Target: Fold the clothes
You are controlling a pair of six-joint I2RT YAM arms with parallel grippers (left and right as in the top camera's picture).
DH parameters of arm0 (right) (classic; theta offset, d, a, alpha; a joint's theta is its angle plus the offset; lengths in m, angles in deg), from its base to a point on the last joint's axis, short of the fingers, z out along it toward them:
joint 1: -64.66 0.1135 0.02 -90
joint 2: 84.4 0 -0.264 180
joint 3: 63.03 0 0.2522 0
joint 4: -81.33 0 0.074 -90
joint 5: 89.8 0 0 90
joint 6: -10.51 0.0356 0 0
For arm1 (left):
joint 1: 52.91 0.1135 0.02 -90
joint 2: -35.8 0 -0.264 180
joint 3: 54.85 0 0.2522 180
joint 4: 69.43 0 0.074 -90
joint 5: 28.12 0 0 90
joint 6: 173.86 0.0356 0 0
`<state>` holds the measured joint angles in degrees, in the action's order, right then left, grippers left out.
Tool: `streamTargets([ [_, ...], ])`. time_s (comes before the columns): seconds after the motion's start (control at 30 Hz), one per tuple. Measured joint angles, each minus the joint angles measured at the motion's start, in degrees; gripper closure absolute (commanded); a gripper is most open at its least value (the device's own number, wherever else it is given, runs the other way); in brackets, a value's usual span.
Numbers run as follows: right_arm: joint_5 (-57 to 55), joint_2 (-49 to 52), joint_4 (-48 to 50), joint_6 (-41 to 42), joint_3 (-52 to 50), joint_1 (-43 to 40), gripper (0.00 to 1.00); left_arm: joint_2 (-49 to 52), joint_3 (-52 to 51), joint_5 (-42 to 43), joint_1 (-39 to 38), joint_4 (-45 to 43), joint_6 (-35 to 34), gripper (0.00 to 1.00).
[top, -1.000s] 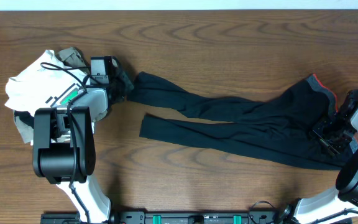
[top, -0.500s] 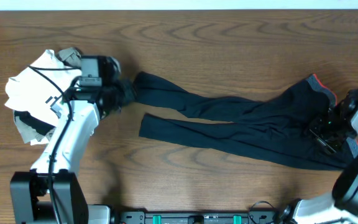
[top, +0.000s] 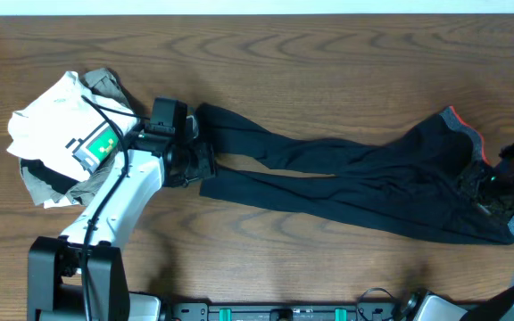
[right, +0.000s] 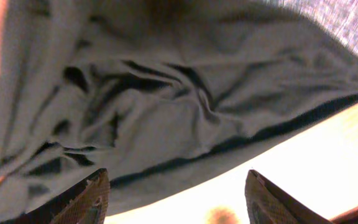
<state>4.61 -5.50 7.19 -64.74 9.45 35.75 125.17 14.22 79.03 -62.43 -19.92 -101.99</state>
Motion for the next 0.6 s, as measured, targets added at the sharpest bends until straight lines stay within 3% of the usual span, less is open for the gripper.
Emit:
streamTargets([
  [0.2,-0.33,0.85,0.44,0.13,-2.91,0.0,0.33,0.04,-4.68,-0.63,0.0,-4.09,0.0,0.36],
  [0.5,-0.37,0.87,0.63,0.15,-3.45,0.0,0.33,0.17,-10.29,-0.83,-0.04,-17.97,0.02,0.36],
  [0.6,-0.37,0.87,0.66,0.15,-3.45,0.0,0.33,0.44,-11.43,-0.68,-0.04,-19.34,-0.02,0.41],
])
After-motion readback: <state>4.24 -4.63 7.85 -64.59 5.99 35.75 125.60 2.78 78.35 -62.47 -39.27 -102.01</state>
